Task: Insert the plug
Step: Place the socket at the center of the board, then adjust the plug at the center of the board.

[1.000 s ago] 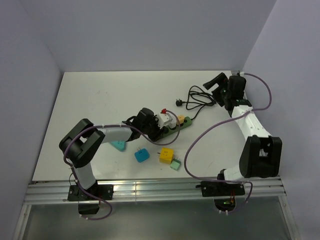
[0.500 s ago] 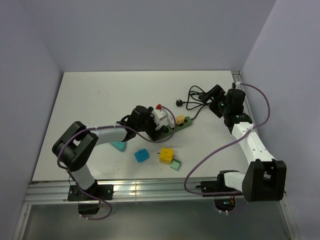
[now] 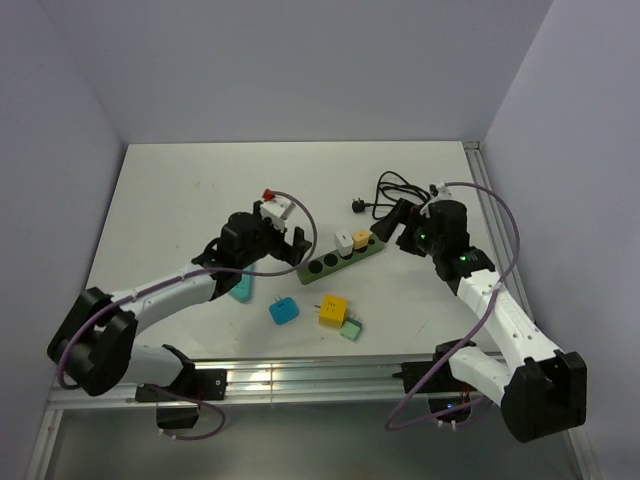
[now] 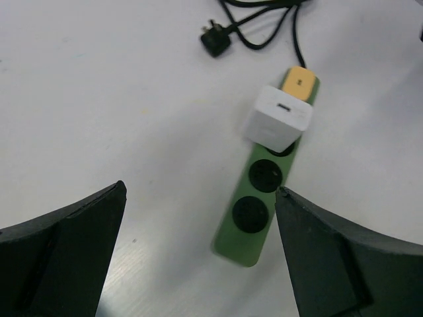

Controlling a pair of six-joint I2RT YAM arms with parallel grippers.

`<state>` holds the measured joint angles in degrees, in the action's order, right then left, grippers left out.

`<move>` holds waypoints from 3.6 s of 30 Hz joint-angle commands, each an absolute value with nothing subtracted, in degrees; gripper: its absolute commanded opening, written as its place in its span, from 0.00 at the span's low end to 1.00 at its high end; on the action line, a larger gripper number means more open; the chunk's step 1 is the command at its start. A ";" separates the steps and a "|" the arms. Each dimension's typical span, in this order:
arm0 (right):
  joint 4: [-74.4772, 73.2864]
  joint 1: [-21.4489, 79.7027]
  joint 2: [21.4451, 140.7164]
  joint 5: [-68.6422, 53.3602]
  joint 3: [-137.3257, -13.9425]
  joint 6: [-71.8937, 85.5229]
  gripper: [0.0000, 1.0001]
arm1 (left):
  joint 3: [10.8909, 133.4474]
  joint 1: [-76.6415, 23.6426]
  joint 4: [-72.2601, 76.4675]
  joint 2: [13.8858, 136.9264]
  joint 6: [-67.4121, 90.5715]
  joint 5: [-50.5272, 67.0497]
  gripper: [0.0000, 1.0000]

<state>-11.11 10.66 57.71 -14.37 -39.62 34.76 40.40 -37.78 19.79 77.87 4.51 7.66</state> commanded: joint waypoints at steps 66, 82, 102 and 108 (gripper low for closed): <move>-2.20 60.19 51.32 9.14 -23.37 20.75 1.00 | 27.95 -35.16 5.36 47.20 39.20 -12.04 1.00; -6.68 65.74 70.20 14.15 -35.50 15.47 0.83 | 29.09 -35.24 3.43 47.37 39.37 -13.09 1.00; -5.63 66.01 87.63 11.34 -54.05 16.96 0.72 | 34.98 -34.37 -7.12 46.14 41.49 -18.55 1.00; -5.54 65.48 83.51 10.28 -52.65 14.07 0.94 | 34.63 -33.75 -8.35 45.53 42.19 -17.84 1.00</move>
<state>-6.57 65.65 87.59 10.87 -51.86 16.43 32.82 -34.26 -7.66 46.68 41.30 -17.74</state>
